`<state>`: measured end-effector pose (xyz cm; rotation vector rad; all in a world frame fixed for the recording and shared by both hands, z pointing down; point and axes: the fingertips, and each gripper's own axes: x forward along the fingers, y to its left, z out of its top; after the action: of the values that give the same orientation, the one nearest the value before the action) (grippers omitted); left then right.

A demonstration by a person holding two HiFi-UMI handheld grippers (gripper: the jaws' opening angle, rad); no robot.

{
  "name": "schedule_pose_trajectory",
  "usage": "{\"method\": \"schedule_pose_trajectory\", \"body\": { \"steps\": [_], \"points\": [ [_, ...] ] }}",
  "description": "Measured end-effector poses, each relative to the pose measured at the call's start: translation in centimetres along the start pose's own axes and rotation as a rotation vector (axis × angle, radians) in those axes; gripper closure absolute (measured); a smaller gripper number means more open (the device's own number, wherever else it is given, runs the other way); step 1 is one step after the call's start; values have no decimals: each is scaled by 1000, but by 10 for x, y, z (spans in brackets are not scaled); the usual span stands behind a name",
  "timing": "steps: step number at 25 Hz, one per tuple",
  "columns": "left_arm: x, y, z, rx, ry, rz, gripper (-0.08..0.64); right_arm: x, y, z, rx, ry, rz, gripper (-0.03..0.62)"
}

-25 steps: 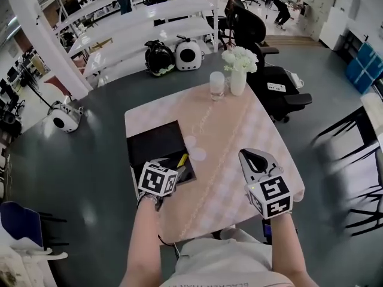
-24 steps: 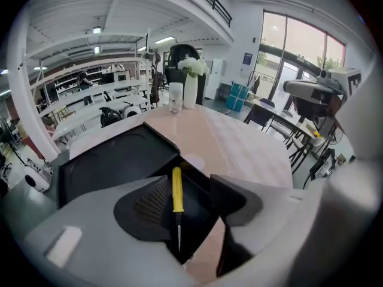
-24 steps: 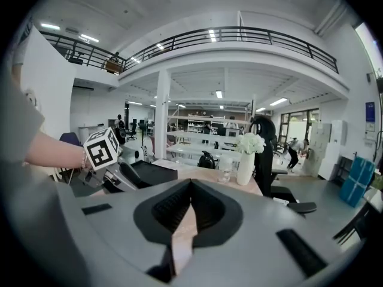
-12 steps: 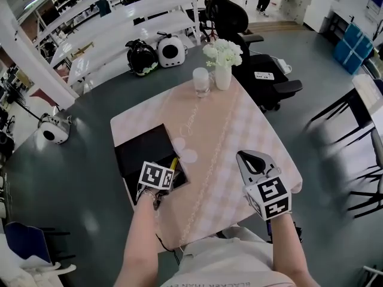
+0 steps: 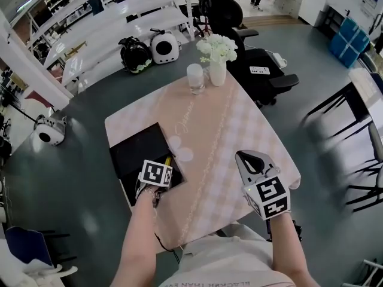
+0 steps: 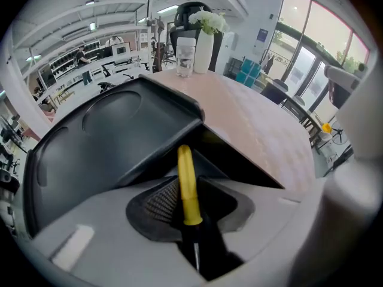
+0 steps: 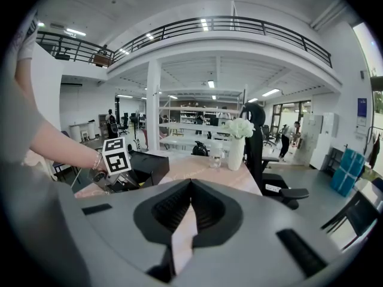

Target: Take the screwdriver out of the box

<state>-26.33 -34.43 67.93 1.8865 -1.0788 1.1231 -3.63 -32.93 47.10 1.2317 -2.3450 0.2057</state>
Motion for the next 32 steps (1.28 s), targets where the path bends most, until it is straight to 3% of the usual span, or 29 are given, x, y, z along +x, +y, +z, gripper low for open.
{"method": "schedule_pose_trajectory", "body": {
  "steps": [10, 21, 32],
  "points": [
    [0, 3, 1, 9, -8, -1, 473, -1, 3, 2, -35, 5, 8, 586],
    [-25, -11, 6, 81, -33, -58, 475, -2, 14, 12, -56, -15, 34, 586],
    [-76, -4, 9, 21, -160, -32, 476, 0, 16, 38, -82, -76, 60, 586]
  ]
}}
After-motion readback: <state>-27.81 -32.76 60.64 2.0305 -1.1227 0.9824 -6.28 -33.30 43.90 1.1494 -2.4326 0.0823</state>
